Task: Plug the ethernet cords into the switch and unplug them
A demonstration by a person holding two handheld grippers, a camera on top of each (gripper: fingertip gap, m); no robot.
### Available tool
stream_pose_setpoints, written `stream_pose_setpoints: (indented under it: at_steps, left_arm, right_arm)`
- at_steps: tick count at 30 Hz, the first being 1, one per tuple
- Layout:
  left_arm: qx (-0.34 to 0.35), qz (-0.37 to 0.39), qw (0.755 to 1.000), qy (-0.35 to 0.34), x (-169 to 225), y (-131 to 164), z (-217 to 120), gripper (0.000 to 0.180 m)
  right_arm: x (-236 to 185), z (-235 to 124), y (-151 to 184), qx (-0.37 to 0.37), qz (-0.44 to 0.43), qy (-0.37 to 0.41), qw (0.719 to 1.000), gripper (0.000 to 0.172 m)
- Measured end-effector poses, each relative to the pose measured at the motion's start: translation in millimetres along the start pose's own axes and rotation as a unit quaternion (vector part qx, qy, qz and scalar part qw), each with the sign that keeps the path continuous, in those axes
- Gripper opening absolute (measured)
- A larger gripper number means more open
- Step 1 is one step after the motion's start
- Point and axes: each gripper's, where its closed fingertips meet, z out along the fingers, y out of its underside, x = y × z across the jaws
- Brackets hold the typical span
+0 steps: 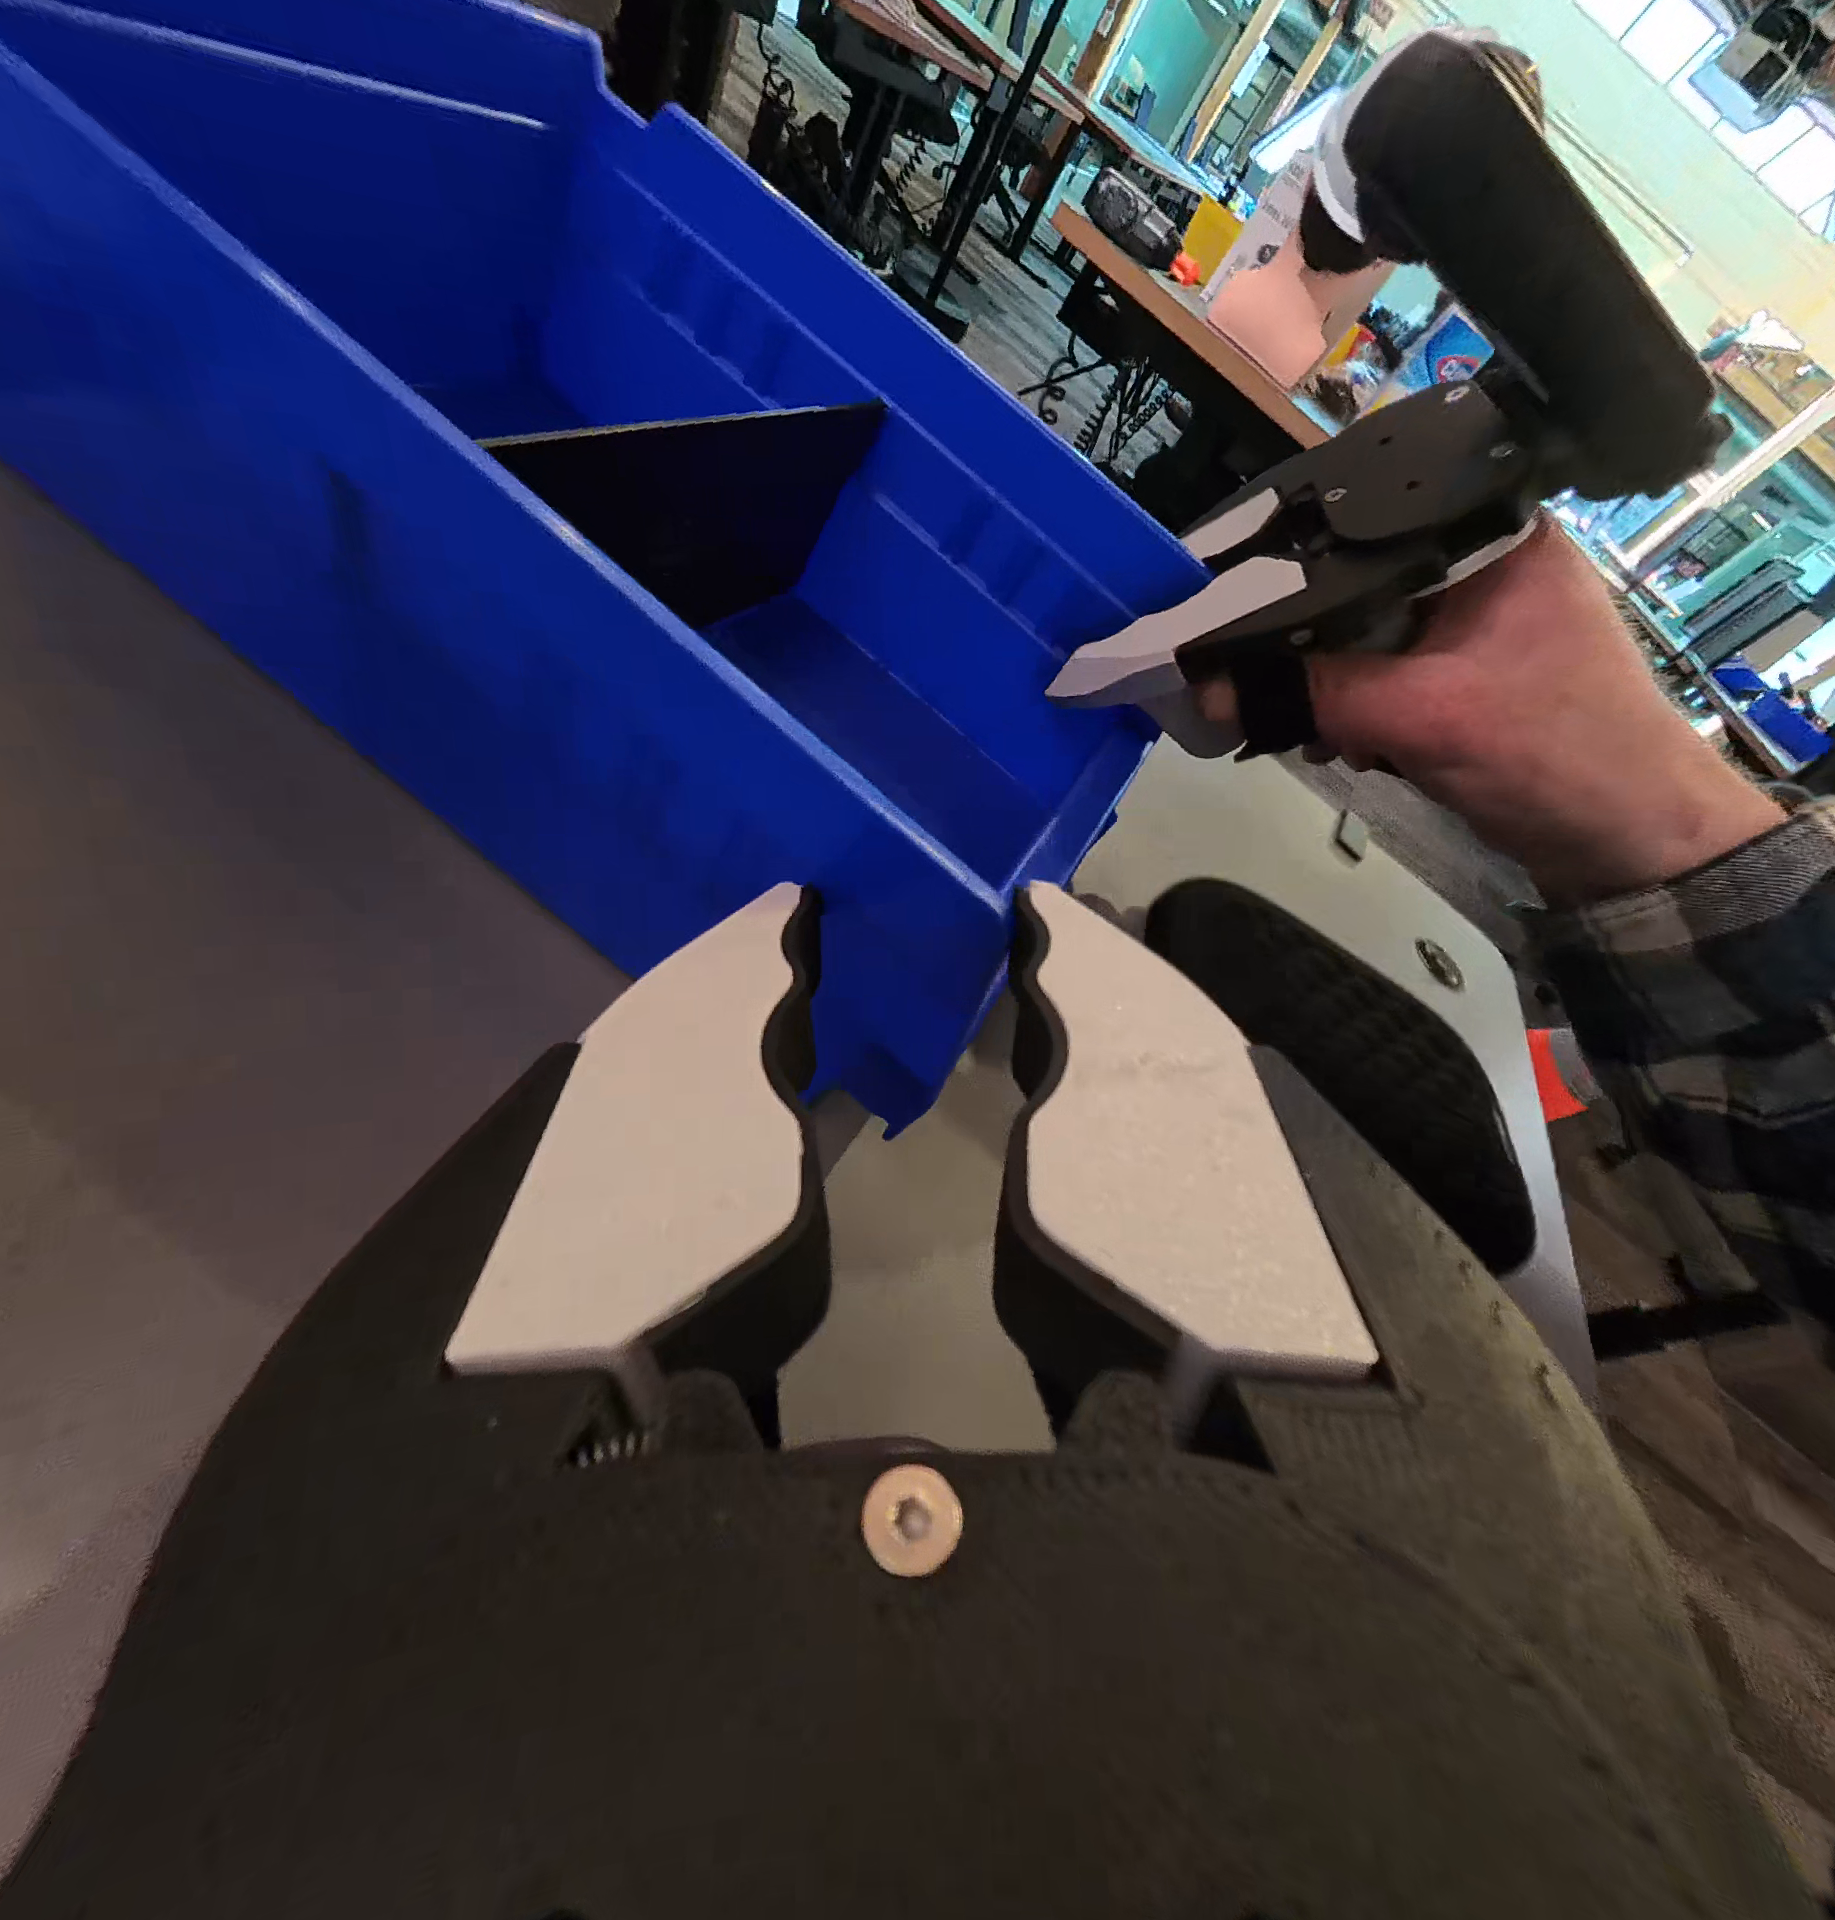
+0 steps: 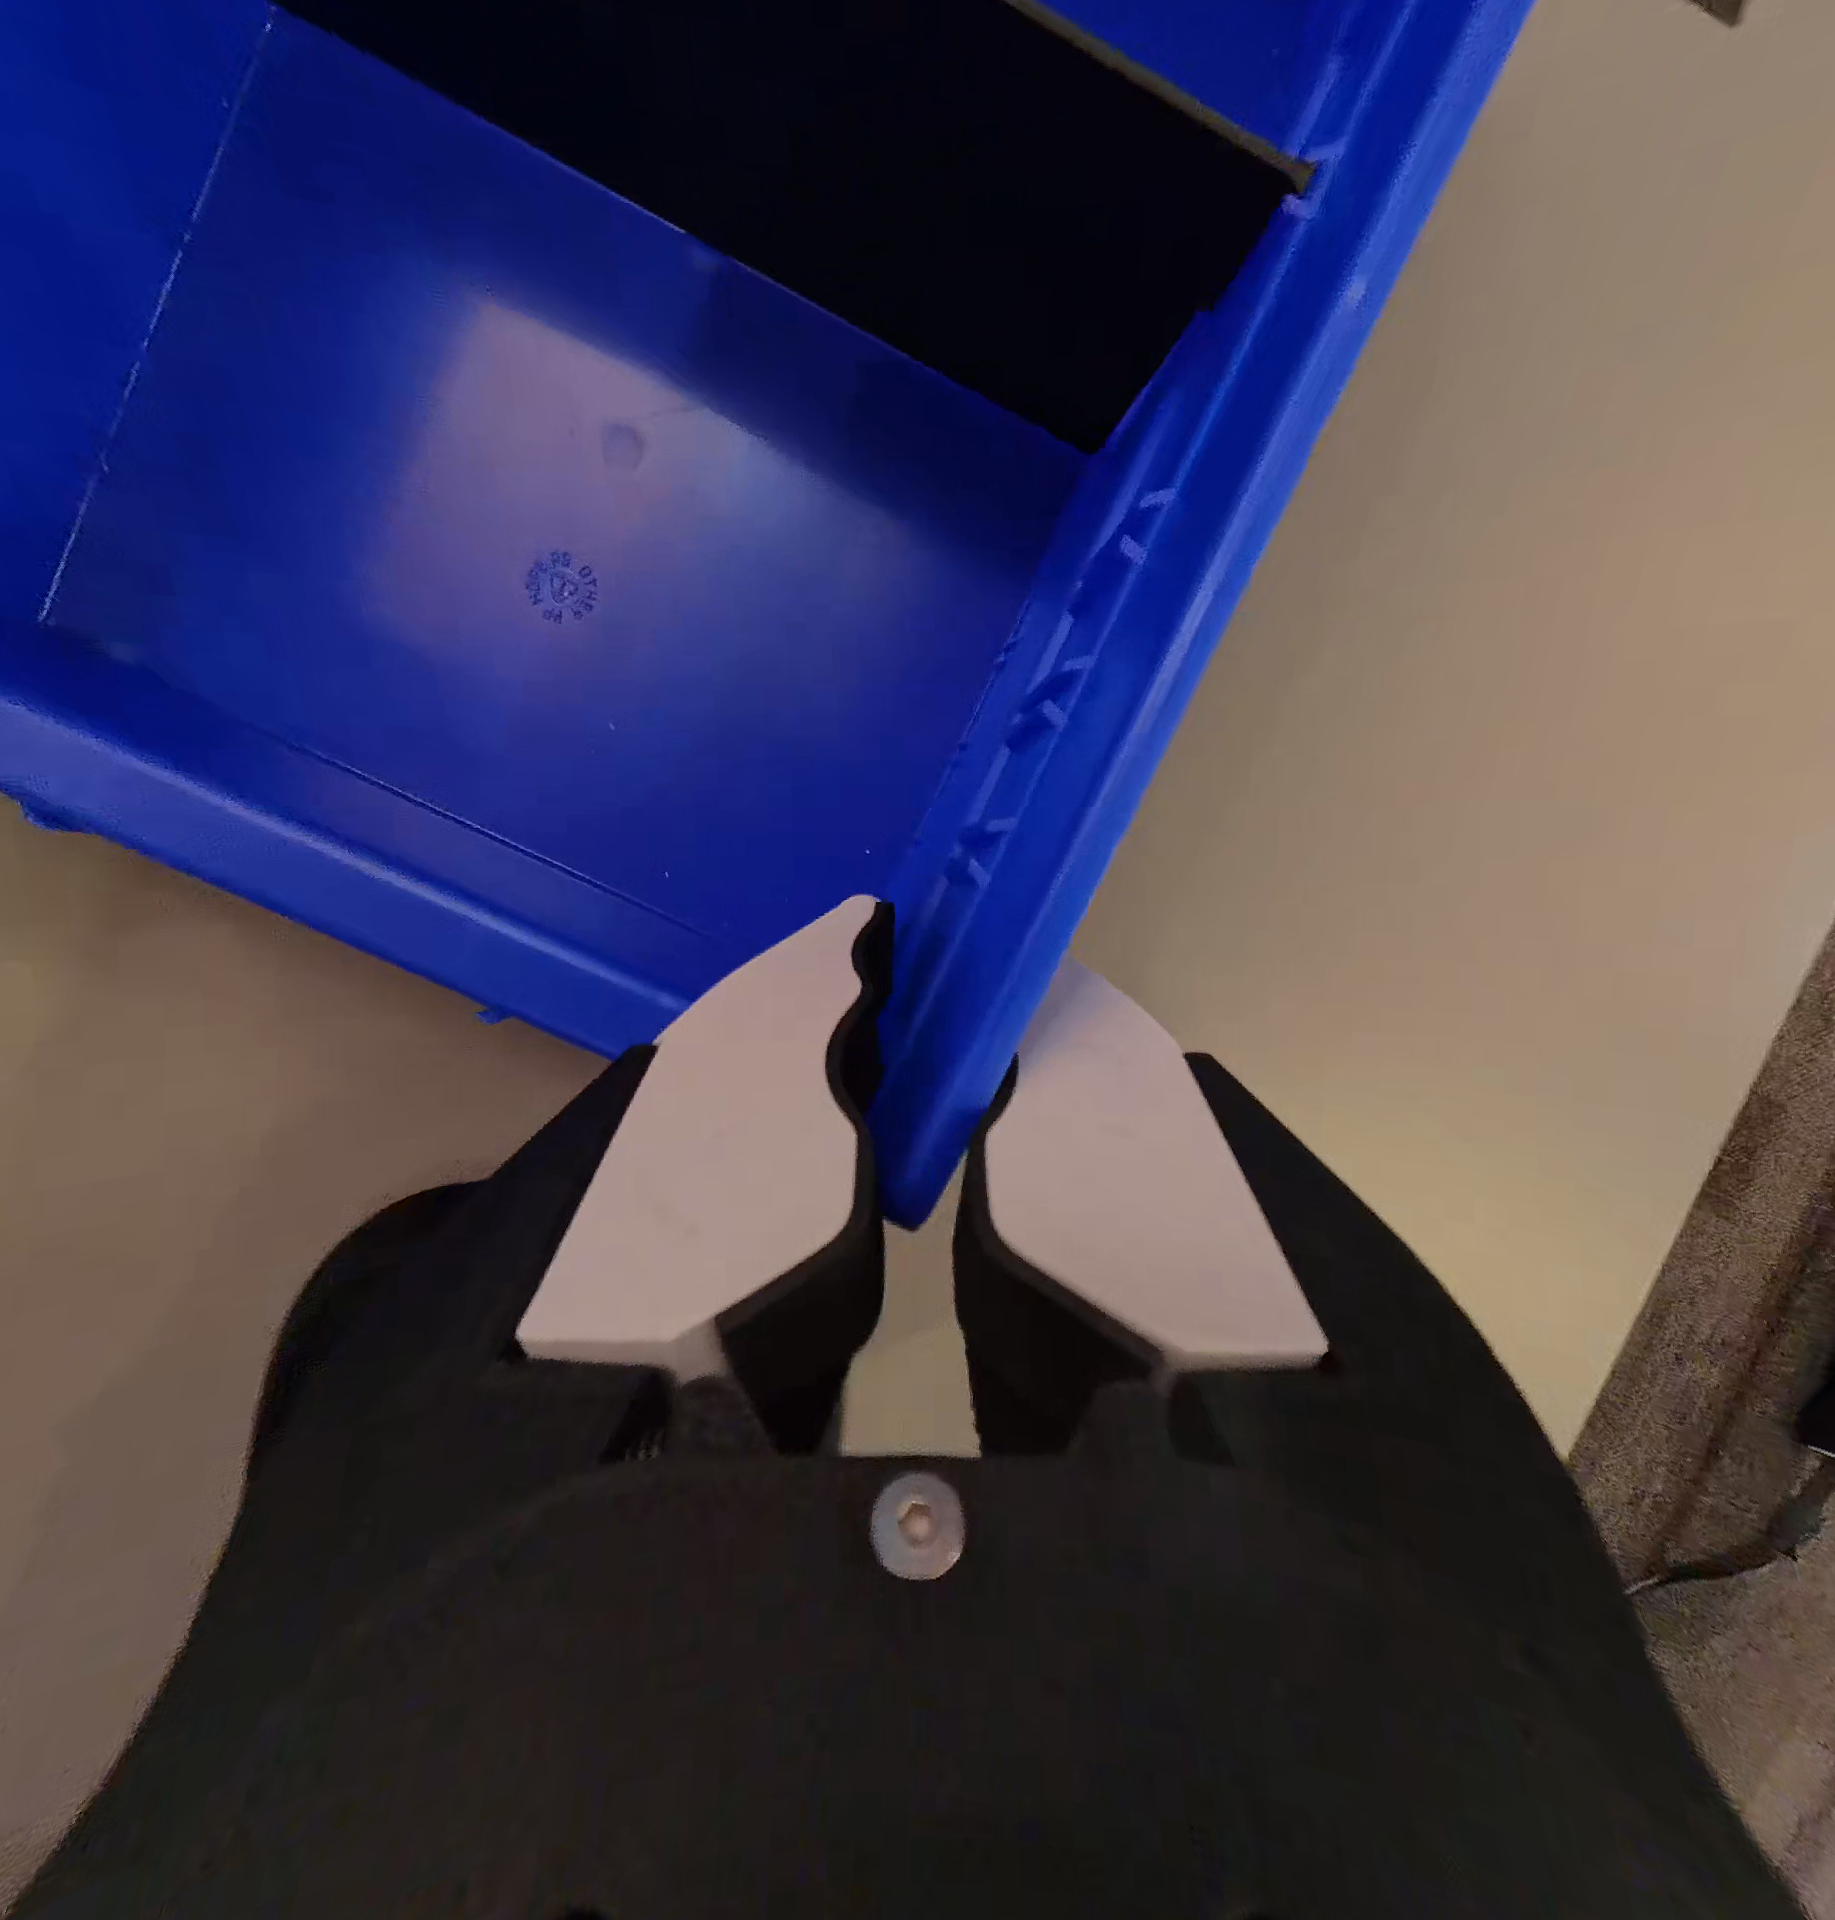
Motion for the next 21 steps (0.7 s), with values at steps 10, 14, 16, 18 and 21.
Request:
stream_pose_setpoints:
  at_steps: [10,14,16,18,21]
  left_arm:
    - [0.017,0.001,1.000,-0.012,-6,-21,49,0.035]
    - [0.000,0.002,1.000,0.002,-4,-16,44,0.042]
    - [0.015,0.017,1.000,-0.003,-3,-21,30,0.047]
    - [0.016,0.045,0.999,-0.001,4,-24,9,0.052]
    - [0.011,0.089,0.996,-0.008,11,-20,-36,0.052]
  right_arm:
    - [58,13,-17,0.001,0.011,0.000,1.000,0.009]
    - [59,12,-19,0.024,0.009,0.007,1.000,0.012]
    - [61,5,-22,0.049,0.024,0.022,0.998,0.046]
    - [65,-11,-22,0.076,0.039,0.047,0.995,0.063]
    - [53,-45,-23,0.124,0.030,0.074,0.989,0.061]
